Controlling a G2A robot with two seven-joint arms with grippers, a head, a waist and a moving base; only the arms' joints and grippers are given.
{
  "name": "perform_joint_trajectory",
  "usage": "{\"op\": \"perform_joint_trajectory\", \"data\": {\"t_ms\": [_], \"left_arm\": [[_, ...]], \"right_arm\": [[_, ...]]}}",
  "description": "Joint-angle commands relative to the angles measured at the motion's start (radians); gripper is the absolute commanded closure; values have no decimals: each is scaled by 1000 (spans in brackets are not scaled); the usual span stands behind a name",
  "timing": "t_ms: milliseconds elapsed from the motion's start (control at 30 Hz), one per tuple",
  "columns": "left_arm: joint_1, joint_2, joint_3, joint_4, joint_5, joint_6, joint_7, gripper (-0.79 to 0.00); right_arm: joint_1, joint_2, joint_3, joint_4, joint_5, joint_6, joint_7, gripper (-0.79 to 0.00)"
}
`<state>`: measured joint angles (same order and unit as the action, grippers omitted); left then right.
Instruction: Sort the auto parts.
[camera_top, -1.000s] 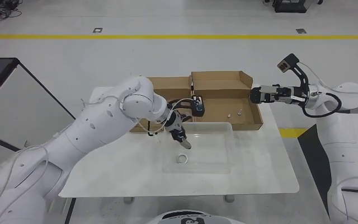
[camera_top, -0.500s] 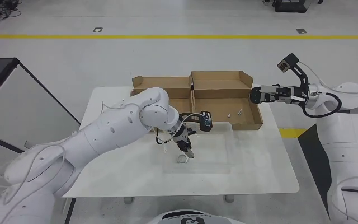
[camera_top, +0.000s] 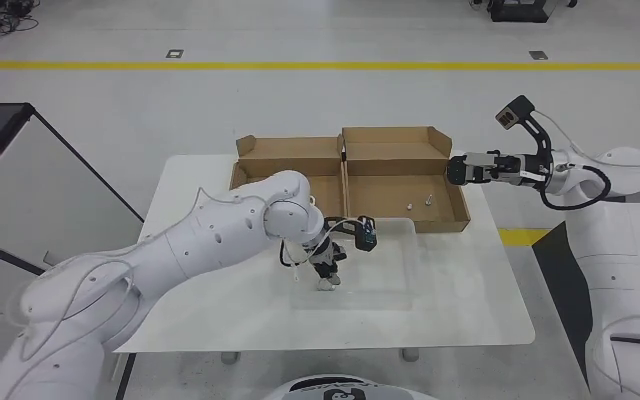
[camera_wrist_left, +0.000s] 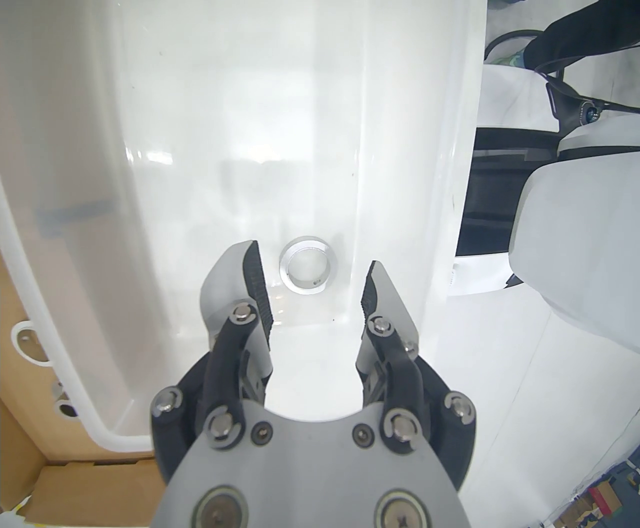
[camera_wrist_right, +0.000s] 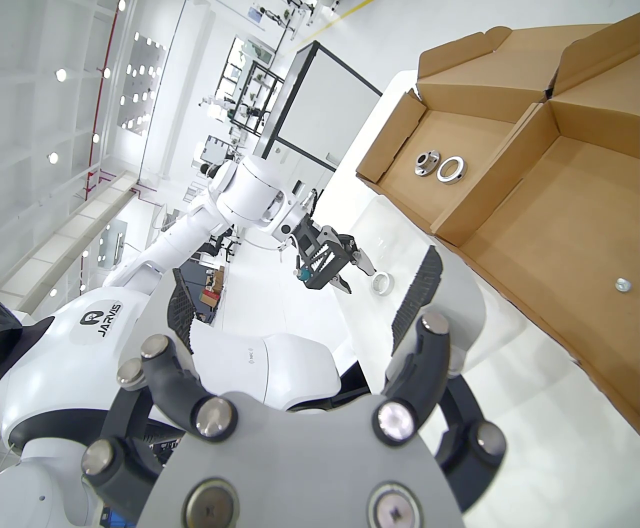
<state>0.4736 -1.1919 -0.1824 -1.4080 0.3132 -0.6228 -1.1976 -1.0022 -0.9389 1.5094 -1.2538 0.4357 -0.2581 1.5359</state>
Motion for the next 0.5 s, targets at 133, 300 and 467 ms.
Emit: {"op": "perform_joint_trajectory", "data": {"t_ms": [133, 300, 467], "left_arm": [[3, -14, 12, 39, 19, -14, 15, -376], [21, -25, 12, 58, 47, -12, 13, -366], [40, -37, 12, 77, 69, -11, 12, -360]], "right_arm": [[0, 0, 0, 0, 0, 0, 0, -785], [0, 0, 0, 0, 0, 0, 0, -785], [0, 0, 0, 0, 0, 0, 0, -785]]}}
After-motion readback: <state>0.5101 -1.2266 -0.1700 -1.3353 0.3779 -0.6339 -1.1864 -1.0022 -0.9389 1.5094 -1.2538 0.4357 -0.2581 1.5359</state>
